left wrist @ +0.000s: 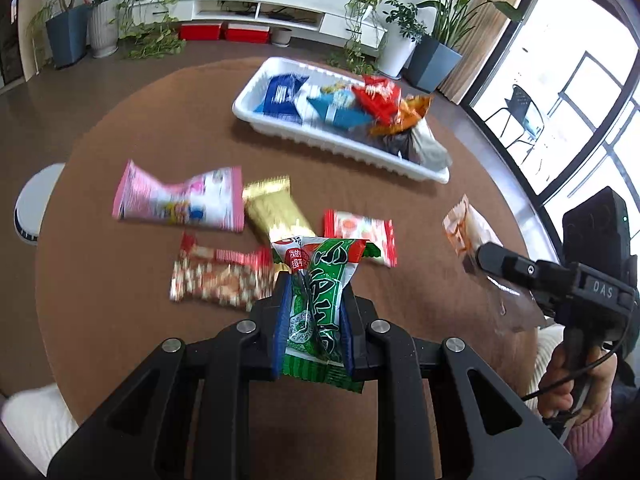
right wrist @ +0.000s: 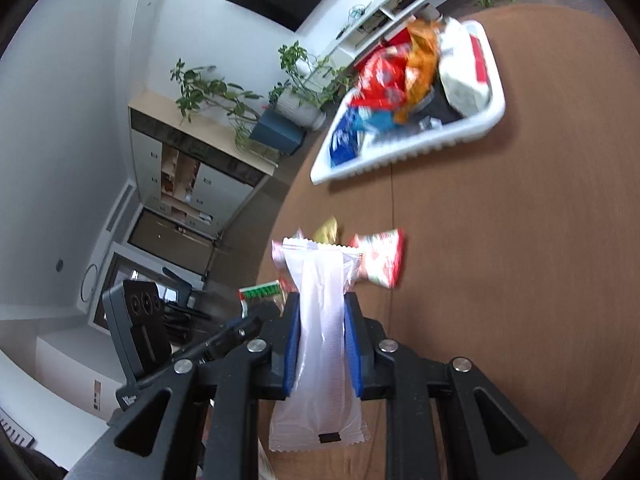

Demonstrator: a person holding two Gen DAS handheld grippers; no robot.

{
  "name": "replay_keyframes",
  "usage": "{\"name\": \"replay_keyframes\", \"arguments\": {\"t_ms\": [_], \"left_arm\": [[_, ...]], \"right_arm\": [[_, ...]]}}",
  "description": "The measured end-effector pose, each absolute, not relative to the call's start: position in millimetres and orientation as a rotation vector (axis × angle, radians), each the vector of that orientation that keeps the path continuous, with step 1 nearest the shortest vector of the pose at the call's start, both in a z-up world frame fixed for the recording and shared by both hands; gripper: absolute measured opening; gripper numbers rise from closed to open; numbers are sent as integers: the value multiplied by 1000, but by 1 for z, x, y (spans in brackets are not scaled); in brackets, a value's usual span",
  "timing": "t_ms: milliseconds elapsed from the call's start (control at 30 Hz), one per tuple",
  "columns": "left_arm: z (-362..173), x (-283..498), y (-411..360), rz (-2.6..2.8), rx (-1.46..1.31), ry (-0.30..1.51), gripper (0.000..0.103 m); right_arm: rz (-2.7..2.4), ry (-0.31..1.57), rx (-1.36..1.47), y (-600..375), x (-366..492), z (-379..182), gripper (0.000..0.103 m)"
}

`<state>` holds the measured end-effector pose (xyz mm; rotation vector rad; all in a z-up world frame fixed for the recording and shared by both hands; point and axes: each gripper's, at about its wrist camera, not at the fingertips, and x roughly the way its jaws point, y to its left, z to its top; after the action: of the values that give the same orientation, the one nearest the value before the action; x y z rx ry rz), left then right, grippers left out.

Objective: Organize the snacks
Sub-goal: 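Carry green packet and white bar into the tray and open both tools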

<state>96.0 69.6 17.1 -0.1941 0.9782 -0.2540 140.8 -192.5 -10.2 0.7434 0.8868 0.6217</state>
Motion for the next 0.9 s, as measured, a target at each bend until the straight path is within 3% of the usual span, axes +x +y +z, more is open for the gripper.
{"name": "replay_keyframes", "arguments": {"t_ms": [500, 900], "left_arm": [[62, 230, 73, -254, -188, 954, 19], [52, 341, 62, -241, -161, 994, 19]], "right_arm": [[586, 797, 731, -182, 253, 46, 22], [501, 839, 724, -161, 356, 35, 22]]}}
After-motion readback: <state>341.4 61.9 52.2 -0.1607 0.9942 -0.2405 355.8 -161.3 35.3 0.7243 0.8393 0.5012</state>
